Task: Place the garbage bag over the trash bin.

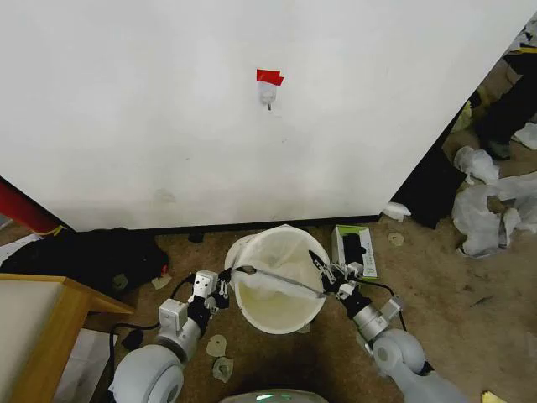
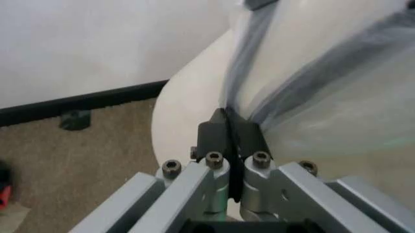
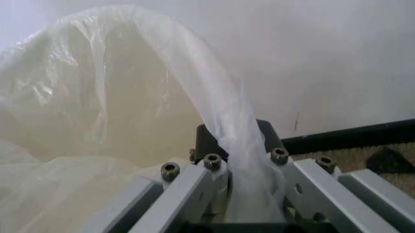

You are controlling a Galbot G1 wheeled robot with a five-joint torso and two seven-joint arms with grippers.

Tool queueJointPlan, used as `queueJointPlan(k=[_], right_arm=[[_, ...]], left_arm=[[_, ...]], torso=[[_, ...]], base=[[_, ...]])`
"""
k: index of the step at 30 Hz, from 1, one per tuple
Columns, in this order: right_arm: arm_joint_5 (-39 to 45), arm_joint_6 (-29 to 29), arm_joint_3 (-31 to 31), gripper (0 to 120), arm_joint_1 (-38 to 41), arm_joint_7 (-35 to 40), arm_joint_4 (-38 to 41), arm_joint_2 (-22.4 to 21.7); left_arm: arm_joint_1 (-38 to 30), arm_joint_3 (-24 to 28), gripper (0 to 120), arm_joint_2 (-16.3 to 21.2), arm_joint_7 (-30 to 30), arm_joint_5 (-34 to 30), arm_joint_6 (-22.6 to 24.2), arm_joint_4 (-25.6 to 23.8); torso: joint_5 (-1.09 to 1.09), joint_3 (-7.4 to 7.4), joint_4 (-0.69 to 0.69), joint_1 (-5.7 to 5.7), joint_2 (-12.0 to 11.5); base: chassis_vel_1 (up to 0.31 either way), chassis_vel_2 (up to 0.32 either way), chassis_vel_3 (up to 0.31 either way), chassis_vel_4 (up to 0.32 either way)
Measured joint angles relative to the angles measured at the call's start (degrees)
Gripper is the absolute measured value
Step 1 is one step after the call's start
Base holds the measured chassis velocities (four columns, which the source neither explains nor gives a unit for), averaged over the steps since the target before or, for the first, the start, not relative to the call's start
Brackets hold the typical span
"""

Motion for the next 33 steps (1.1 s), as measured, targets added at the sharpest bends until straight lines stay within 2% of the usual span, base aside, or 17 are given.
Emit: queueJointPlan(k=[3,5,12,14,16,17,20,23,25,27,28,29,33], right_arm=[[-0.4,0.1,0.3,2,0.1,0.2,-0.3,-0.1],[-0.8,0.2,0.3,2,0.1,1.1,-0.5,0.0],[-2.4,-0.6,-0.5,2,0.1,7.7,-0.6,0.5],[-2.6,-1.6,-0.9,2,0.0,9.9,-0.2,0.5],[-2.8,-2.1,-1.0,2,0.1,10.9,0.0,0.5],[-2.8,-2.1,-1.0,2,0.1,10.9,0.0,0.5],[-4.7,-2.2,-1.0,2,0.6,11.1,-0.4,0.3],[-8.5,-1.4,-0.9,2,1.0,9.7,-1.2,-0.1],[-10.3,-0.8,-0.8,2,1.1,9.0,-1.5,-0.3],[-13.6,0.6,-0.4,2,1.5,7.6,-1.8,-0.4],[-13.8,0.7,-0.4,2,1.6,7.5,-1.8,-0.4],[-15.2,1.2,-0.3,2,1.8,7.1,-1.7,-0.5],[-16.9,2.3,-0.2,2,2.0,6.4,-1.0,-0.4]], left_arm=[[0.4,-0.2,3,-0.2,-1.1,0.3,-2.0,-0.9],[0.9,-0.7,12,-0.2,-1.3,1.7,-3.1,-1.7],[4.3,-4.9,38,1.9,2.2,11.3,-2.3,-3.2],[6.7,-7.5,46,3.4,6.0,15.3,-3.0,-3.7],[8.5,-10.0,54,4.8,10.4,16.8,-6.3,-4.2],[8.5,-10.0,54,4.8,10.4,16.8,-6.3,-4.2],[9.2,-12.2,67,6.4,18.7,15.5,-14.4,-5.0],[7.9,-11.0,79,8.3,26.3,15.6,-20.4,-5.4],[7.3,-10.1,82,9.1,27.8,16.2,-21.1,-5.3],[5.6,-8.4,92,10.5,30.3,18.7,-21.7,-4.0],[5.5,-8.3,92,10.6,30.4,18.9,-21.7,-3.9],[4.3,-7.6,97,11.3,31.7,21.4,-22.4,-2.2],[2.9,-6.6,100,12.1,33.0,25.2,-24.5,0.7]], torso=[[0.0,0.0,0.0,0.0,0.0],[0.0,0.0,-0.01,0.0,0.0],[0.0,0.0,-0.01,0.0,0.0],[-0.01,0.0,0.0,0.0,0.0],[0.0,0.0,0.01,0.0,0.0],[0.0,0.0,0.01,0.0,0.0],[0.0,0.0,0.01,0.0,0.0],[0.0,0.0,-0.02,0.0,0.0],[0.0,0.0,-0.02,0.0,0.0],[0.0,0.0,-0.02,0.0,0.0],[0.0,0.0,-0.02,0.0,0.0],[-0.01,0.0,-0.02,0.0,0.0],[-0.01,0.0,0.0,0.0,0.0]], base=[[0.0,0.0,0.0,0.0],[0.0,0.0,0.0,0.0],[0.0,0.0,0.0,0.0],[0.0,0.0,0.0,0.0],[0.0,0.0,0.0,0.0],[0.0,0.0,0.0,0.0],[0.0,0.0,0.0,0.0],[0.0,0.0,0.0,0.0],[0.0,0.0,0.0,0.0],[0.0,0.0,0.0,0.0],[0.0,0.0,0.0,0.0],[0.0,0.0,0.0,0.0],[0.0,0.0,0.0,0.0]])
